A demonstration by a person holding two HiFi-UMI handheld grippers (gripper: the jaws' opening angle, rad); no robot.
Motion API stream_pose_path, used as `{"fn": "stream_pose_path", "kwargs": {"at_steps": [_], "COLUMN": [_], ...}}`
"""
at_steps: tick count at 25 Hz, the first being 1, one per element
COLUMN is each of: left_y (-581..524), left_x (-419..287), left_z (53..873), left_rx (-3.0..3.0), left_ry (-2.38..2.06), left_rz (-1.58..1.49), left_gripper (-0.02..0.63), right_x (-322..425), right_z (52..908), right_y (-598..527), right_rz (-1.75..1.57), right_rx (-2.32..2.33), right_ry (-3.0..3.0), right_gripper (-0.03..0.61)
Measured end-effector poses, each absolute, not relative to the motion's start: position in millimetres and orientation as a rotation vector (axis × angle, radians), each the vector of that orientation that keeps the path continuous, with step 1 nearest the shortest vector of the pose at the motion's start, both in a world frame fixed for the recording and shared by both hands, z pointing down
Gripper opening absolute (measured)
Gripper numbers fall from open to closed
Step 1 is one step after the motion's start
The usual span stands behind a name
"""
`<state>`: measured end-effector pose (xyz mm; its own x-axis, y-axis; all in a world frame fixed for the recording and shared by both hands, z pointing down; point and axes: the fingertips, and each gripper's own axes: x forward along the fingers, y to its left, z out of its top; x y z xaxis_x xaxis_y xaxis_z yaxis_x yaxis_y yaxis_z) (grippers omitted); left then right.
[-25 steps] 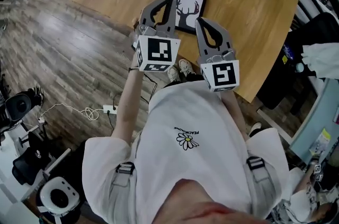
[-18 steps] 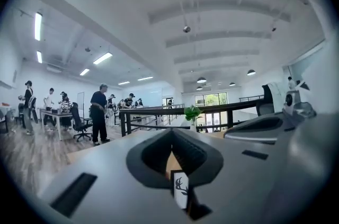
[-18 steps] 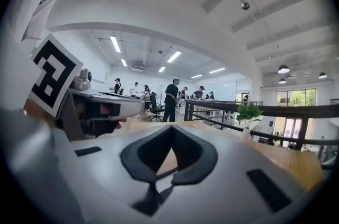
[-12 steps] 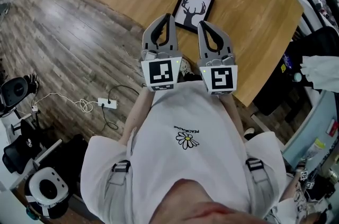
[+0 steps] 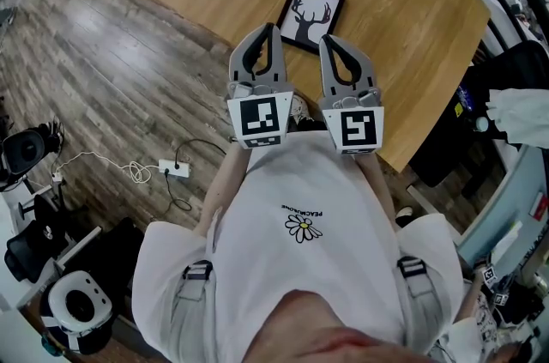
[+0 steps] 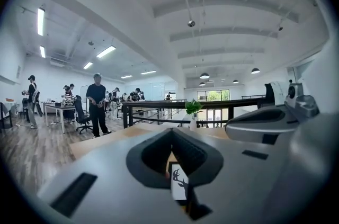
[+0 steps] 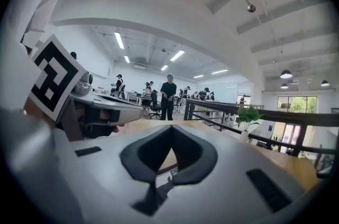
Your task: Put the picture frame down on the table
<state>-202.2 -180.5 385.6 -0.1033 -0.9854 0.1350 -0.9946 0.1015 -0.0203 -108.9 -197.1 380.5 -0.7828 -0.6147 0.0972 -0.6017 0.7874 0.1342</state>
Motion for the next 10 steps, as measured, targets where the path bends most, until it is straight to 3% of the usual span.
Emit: {"fn": "stream_pose_path", "kwargs": {"at_steps": [10], "left_y": [-182.4], "left_x": [-196.9], "left_z": [388.8], "left_rx": [2.043], "left_ry": [-2.253], "left_rz": [0.169], "left_gripper": [0.016], "right_x": [-104.8], "right_z": [380.1], "right_y": [-197.2], "right_rz": [-0.149], "right_rx": [0.961], "right_ry": [-2.838], "right_gripper": [0.006]}}
